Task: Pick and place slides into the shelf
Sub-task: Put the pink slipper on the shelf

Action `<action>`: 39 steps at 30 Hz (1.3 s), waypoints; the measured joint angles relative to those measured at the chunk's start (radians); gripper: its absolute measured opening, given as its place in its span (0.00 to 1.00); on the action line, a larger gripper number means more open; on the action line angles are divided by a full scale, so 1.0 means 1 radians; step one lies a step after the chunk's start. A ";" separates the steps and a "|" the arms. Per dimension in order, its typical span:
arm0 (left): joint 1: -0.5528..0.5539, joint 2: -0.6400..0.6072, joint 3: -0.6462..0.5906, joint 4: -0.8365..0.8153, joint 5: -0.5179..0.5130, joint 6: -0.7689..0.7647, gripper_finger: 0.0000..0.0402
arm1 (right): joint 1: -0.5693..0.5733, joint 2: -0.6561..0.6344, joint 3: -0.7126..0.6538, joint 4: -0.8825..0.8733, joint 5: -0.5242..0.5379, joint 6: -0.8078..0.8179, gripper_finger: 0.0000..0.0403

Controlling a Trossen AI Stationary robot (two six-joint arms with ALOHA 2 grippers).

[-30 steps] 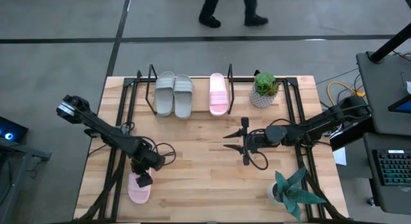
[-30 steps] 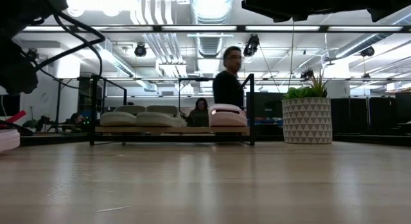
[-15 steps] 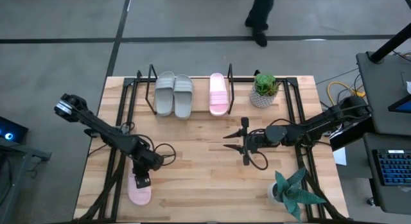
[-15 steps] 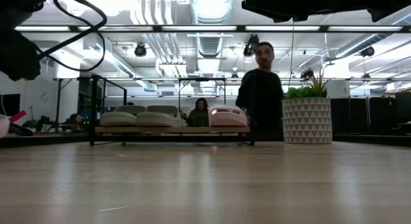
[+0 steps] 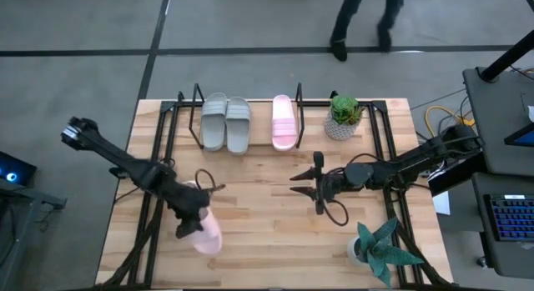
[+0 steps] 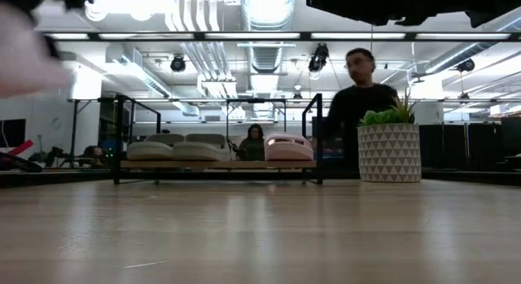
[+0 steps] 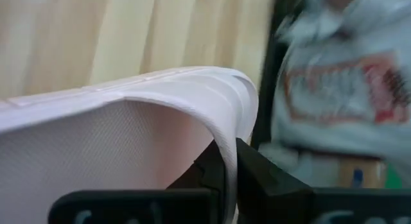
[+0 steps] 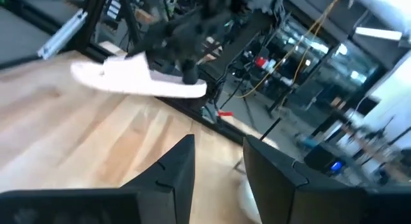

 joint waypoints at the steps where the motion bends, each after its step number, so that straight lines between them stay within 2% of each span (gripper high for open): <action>1: 0.001 -0.025 0.007 0.028 -0.042 0.023 0.00 | 0.000 0.000 0.000 0.004 0.000 -0.039 0.31; 5: 0.002 -0.107 0.023 0.160 -0.184 0.144 0.00 | 0.012 0.000 0.005 0.006 0.000 -0.248 0.31; 9: 0.002 -0.148 0.032 0.190 -0.271 0.283 0.00 | 0.063 0.005 0.041 0.008 0.000 -0.510 0.34; 14: 0.004 -0.157 0.031 0.195 -0.309 0.348 0.00 | 0.139 0.067 0.129 0.005 0.014 -0.769 0.45; 19: 0.009 -0.146 0.032 0.237 -0.330 0.351 0.00 | 0.173 0.222 0.263 -0.011 0.100 -0.886 0.55; 22: 0.016 -0.141 0.032 0.265 -0.435 0.340 0.00 | 0.177 0.340 0.352 -0.019 0.185 -1.015 0.57; 26: 0.019 -0.140 0.031 0.251 -0.739 0.152 0.00 | 0.179 0.482 0.476 -0.023 0.429 -1.131 0.57; 28: 0.019 -0.141 0.030 0.249 -0.834 0.061 0.00 | 0.179 0.535 0.536 -0.023 0.544 -1.146 0.56; 30: 0.019 -0.145 0.030 0.254 -0.836 0.036 0.00 | 0.178 0.573 0.585 -0.024 0.608 -1.162 0.55; 32: 0.019 -0.145 0.032 0.278 -0.831 0.033 0.00 | 0.177 0.590 0.611 -0.036 0.626 -1.193 0.54; 39: 0.021 -0.143 0.033 0.338 -0.754 0.060 0.00 | 0.174 0.599 0.632 -0.083 0.605 -1.243 0.51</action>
